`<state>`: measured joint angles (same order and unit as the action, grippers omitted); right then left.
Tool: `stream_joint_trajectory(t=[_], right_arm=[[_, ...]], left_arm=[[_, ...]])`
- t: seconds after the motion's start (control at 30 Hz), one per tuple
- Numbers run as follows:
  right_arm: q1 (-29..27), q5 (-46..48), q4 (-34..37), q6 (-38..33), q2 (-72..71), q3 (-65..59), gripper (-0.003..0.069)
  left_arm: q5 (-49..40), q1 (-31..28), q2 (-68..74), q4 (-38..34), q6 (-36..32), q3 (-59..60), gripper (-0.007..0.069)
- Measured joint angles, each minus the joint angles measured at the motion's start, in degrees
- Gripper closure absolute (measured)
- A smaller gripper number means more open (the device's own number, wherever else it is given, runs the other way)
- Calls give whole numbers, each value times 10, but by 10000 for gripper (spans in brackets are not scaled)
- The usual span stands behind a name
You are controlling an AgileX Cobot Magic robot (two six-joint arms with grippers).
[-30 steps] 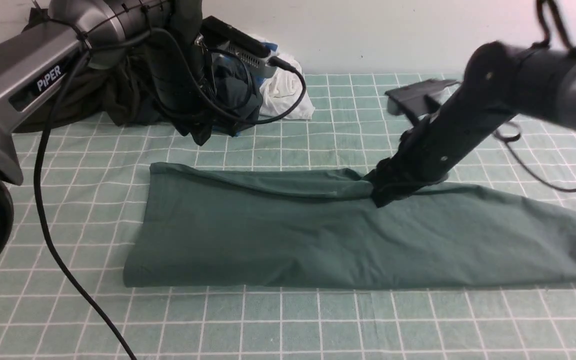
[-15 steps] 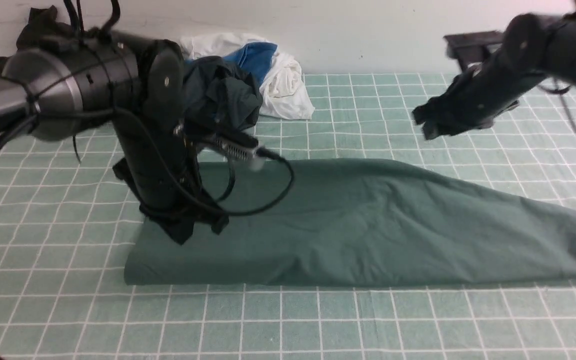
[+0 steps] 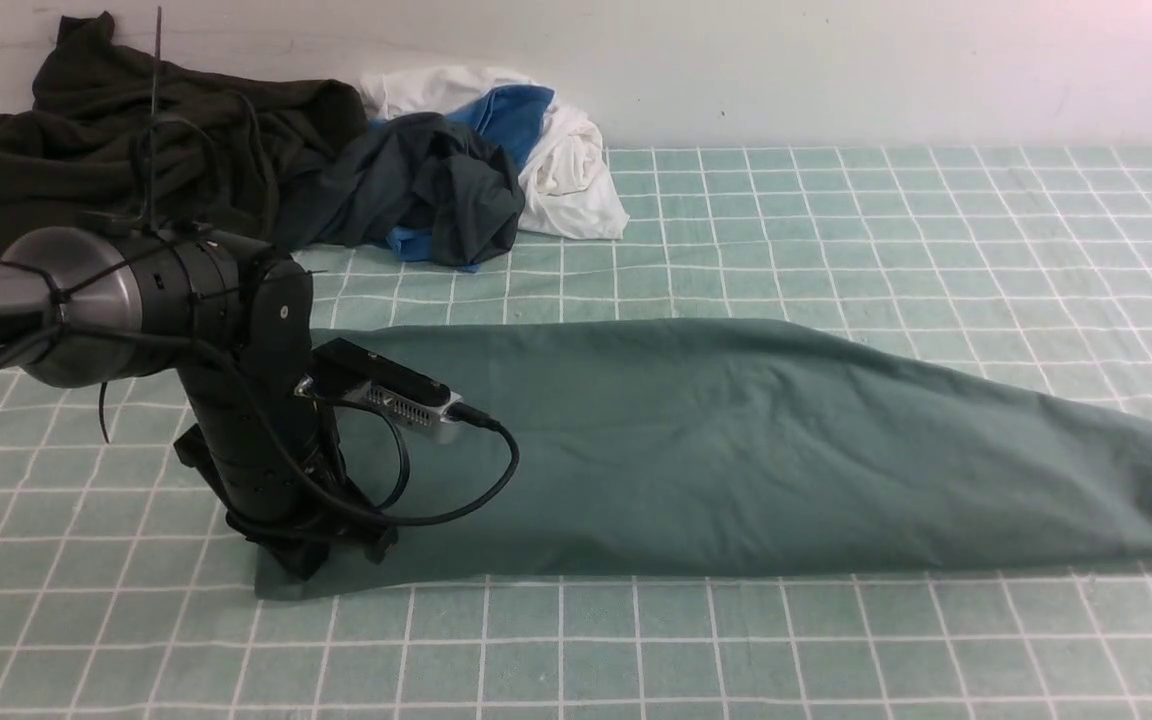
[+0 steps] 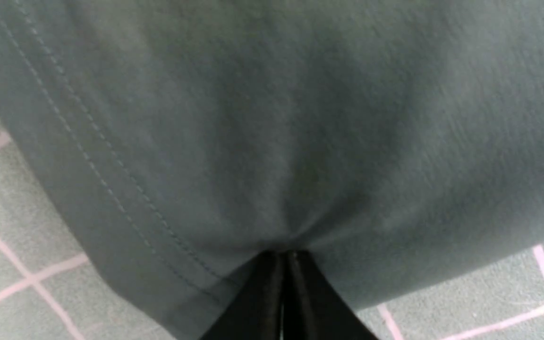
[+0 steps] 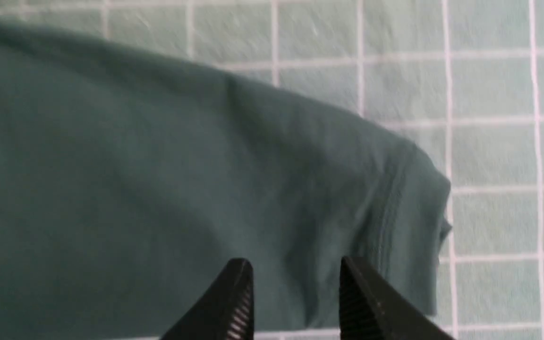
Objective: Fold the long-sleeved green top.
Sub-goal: Use the right arm to clamp the right edge of the fabric
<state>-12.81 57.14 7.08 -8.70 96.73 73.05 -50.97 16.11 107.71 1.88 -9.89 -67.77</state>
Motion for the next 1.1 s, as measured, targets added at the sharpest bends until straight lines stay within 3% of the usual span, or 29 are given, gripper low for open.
stream_joint_trajectory(t=[0.17, 0.33, 0.5, 0.67, 0.77, 0.87, 1.0, 1.1], right_arm=[[-16, -18, -28, 0, 24, -29, 363], [-16, -51, -61, 17, 63, -30, 223], [-16, -81, -127, 98, 114, -30, 106], [-16, -97, -121, 114, 149, -29, 95], [-17, -99, -94, 83, 153, -26, 140], [-17, -100, -65, 44, 154, -25, 251], [-17, -86, -59, 19, 152, -19, 526], [-16, -60, -88, 34, 136, -7, 634]], left_arm=[[1, 0, 0, 0, 0, 0, 628], [1, -1, 0, 0, 0, 0, 628], [1, -1, 0, 0, 0, 0, 628], [1, -1, 0, 0, 0, 0, 628], [1, -1, 0, 0, 0, 0, 628], [1, -1, -2, 1, 0, 0, 628], [-1, -1, -22, 8, 0, 3, 628], [-7, -1, -64, 11, 0, 4, 628]])
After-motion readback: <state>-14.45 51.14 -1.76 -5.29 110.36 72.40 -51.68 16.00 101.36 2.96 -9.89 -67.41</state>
